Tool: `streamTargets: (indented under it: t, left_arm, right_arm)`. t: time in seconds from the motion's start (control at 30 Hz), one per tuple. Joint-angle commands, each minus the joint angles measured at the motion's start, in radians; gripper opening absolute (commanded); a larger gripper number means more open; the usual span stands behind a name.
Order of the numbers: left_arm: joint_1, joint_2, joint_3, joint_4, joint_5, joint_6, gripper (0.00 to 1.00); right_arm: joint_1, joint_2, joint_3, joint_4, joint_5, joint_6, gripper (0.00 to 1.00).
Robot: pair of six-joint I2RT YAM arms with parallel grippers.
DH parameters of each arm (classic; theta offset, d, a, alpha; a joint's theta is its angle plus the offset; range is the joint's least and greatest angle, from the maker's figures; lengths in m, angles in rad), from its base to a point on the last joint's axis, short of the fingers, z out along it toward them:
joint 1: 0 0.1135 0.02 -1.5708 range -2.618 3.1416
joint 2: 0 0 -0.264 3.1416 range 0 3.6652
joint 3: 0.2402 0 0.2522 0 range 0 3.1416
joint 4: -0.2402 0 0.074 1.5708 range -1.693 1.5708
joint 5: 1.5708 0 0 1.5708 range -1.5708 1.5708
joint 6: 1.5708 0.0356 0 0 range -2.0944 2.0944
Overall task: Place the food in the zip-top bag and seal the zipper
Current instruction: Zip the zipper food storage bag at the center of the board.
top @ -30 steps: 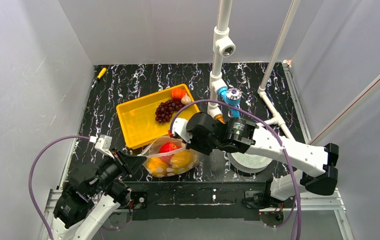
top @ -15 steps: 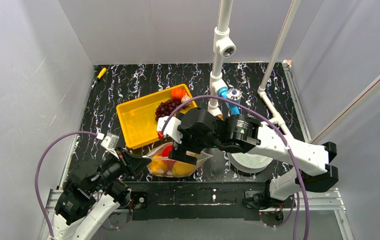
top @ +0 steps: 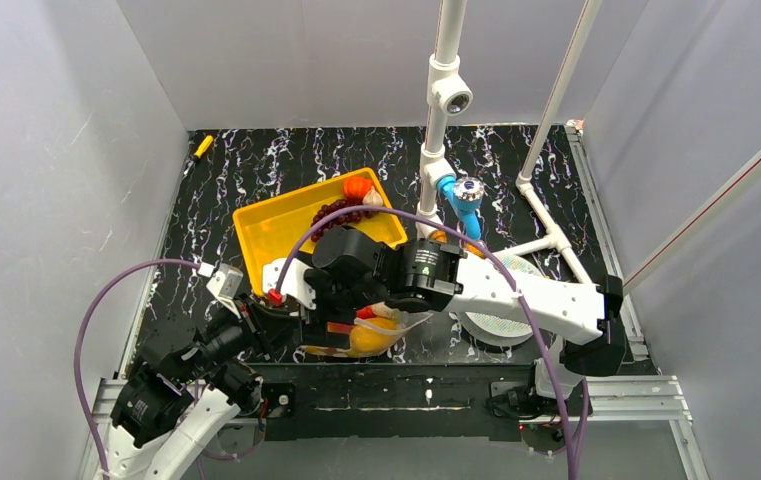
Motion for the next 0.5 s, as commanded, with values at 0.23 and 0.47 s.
streamTargets:
  t: [0.23,0.47]
  left_arm:
    - [0.001,0.023,0.045,0.045,-0.012,-0.025,0.00]
    - [0.001,0.048,0.067,0.041,-0.047,-0.051,0.00]
  right_arm:
    - [0.040,-0.049,-0.196,0.221,0.102,-0.067,0.89]
    - [0.041,-0.079,-0.264,0.271,0.169,-0.041,0.55]
